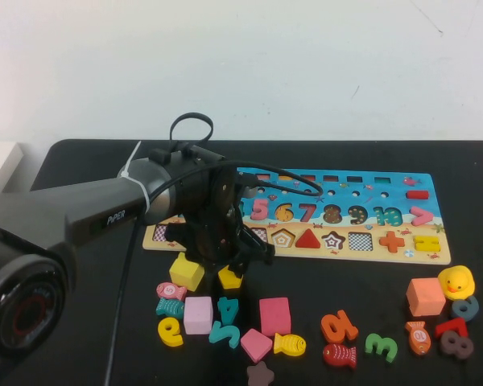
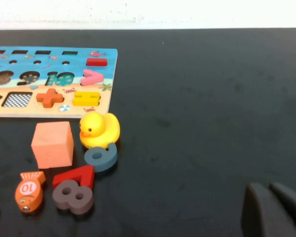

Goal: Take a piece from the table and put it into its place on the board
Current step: Pick up the "Pentagon"

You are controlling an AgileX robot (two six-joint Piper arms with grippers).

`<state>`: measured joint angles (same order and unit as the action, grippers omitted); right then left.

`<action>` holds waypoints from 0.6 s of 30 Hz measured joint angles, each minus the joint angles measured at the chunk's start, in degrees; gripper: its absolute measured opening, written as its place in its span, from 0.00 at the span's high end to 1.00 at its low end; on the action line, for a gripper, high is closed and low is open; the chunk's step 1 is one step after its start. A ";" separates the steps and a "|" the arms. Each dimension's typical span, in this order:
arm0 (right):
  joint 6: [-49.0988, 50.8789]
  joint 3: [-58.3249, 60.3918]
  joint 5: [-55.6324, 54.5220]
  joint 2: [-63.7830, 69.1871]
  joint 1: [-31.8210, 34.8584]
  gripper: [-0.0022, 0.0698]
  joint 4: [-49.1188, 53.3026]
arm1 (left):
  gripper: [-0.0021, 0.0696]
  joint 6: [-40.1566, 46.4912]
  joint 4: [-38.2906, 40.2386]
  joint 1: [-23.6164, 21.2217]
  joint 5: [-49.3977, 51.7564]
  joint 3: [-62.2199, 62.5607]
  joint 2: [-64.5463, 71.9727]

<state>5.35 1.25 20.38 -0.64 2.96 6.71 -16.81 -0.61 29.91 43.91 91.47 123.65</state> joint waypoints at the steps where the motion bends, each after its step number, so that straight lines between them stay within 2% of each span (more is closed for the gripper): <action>1: 0.00 0.00 0.00 0.00 0.00 0.94 0.00 | 0.50 0.00 0.13 0.00 0.00 0.00 0.00; 8: 0.00 0.00 0.00 0.00 0.00 0.94 0.00 | 0.51 0.77 0.21 0.00 0.28 0.00 0.00; 18: 0.00 0.00 0.00 0.00 0.00 0.94 0.00 | 0.41 5.11 1.32 0.00 0.93 0.00 0.00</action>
<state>5.35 1.25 20.38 -0.64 2.96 6.71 -11.70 0.71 29.91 44.85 91.47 123.65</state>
